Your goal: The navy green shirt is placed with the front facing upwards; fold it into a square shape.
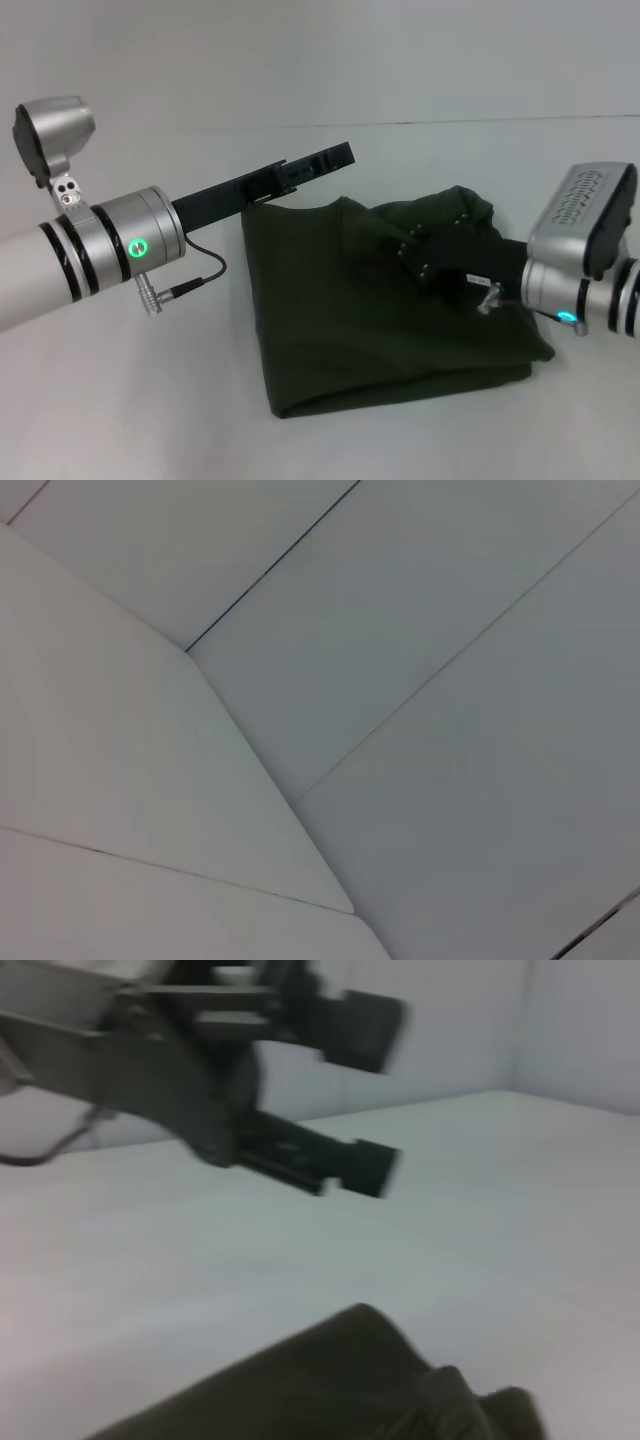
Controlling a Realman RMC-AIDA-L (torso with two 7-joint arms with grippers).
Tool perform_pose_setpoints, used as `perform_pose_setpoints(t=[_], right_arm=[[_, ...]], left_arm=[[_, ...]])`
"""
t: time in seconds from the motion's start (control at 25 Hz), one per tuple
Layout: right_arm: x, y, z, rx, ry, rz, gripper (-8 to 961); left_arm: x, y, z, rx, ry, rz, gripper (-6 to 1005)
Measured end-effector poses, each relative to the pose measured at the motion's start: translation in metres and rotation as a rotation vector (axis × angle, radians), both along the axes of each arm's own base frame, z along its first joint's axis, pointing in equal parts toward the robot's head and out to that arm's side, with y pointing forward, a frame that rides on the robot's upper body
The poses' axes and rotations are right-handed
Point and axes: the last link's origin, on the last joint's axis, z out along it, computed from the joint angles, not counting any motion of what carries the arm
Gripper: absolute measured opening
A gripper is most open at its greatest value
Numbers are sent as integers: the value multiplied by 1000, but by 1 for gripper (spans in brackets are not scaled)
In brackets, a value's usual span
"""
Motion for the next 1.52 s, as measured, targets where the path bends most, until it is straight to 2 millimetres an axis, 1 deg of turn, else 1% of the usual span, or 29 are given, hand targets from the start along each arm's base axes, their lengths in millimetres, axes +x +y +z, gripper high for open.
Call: perform_pose_setpoints(t=[0.24,0.36,0.44,0.72,0.84,1.0,1.12,1.24,1.32,1.4,1.52], right_arm=[[16,6,17,110,26,-89,35],[24,9,22,150,16,-128,35],[28,12,24,184,-1,-146,35],[31,25,24,243,-67,-195,36],[34,27,23,249,-89,-221,38],[39,29,25,278,-75,-275,46],[47,28,31,316,-38,-338,110],[54,22,39,348,30,-368,175],[55,17,43,362,84,-355,421],[52,10,47,360,133,-318,436],[42,-4,45,313,174,-199,460]], left_arm=[[0,0,0,-1,-1,0,908],[0,0,-1,-1,-2,0,908],[1,0,-1,-1,-2,0,907],[2,1,0,0,-3,-3,907],[1,0,-1,-2,-4,0,907],[0,-1,-1,-4,-5,4,907],[0,-1,-1,-4,-5,4,907],[0,-1,-1,-4,-5,4,907],[0,-1,-1,-4,-5,4,907],[-1,-1,-1,-3,-5,5,907],[-1,-1,-1,-1,-4,7,907]])
